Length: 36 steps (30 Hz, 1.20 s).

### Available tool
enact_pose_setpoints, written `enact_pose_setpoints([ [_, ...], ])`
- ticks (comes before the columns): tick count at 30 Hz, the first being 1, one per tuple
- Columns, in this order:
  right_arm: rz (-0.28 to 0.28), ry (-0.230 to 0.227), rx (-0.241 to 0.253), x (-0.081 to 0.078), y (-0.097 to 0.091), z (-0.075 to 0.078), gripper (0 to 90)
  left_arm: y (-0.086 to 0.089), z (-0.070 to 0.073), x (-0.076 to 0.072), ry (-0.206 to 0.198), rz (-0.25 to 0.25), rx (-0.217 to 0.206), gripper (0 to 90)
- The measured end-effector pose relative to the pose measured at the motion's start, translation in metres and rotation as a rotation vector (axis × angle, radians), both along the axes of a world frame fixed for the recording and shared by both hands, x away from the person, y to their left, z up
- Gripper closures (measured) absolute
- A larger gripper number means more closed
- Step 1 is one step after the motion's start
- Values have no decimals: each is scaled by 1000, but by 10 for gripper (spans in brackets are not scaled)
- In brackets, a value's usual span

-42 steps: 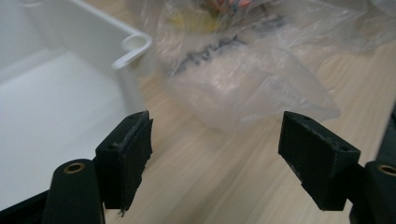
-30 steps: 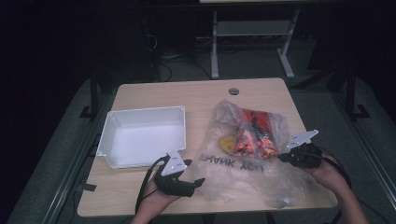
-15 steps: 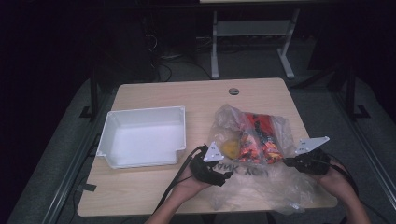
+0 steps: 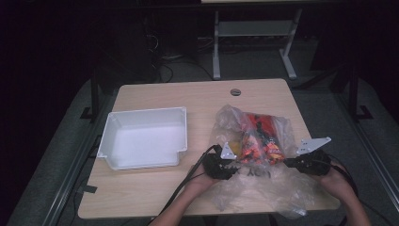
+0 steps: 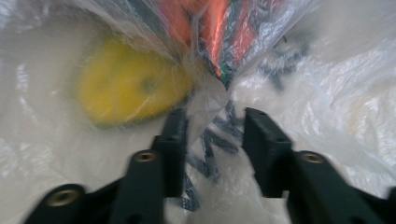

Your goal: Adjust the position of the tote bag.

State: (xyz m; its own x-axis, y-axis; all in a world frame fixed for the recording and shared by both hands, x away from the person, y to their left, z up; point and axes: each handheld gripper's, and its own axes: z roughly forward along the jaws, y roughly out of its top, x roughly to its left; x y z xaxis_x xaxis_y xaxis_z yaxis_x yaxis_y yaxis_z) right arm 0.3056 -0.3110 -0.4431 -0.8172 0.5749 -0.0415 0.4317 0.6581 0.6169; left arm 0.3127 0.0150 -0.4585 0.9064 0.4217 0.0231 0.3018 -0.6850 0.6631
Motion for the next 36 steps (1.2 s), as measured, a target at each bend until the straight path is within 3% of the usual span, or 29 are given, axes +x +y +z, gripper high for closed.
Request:
enact_pose_setpoints([
  [3, 3, 2, 2, 0, 2, -2, 857, 0, -1, -1, -6, -7, 2, 794],
  [8, 19, 5, 9, -1, 5, -3, 856, 2, 0, -5, -9, -29, 3, 895],
  [30, 110, 5, -7, -17, 22, 0, 856, 31, 3, -41, 85, -91, -54, 900],
  [36, 145, 8, -17, -19, 27, 0, 856, 33, 4, -52, 91, -115, -58, 900],
])
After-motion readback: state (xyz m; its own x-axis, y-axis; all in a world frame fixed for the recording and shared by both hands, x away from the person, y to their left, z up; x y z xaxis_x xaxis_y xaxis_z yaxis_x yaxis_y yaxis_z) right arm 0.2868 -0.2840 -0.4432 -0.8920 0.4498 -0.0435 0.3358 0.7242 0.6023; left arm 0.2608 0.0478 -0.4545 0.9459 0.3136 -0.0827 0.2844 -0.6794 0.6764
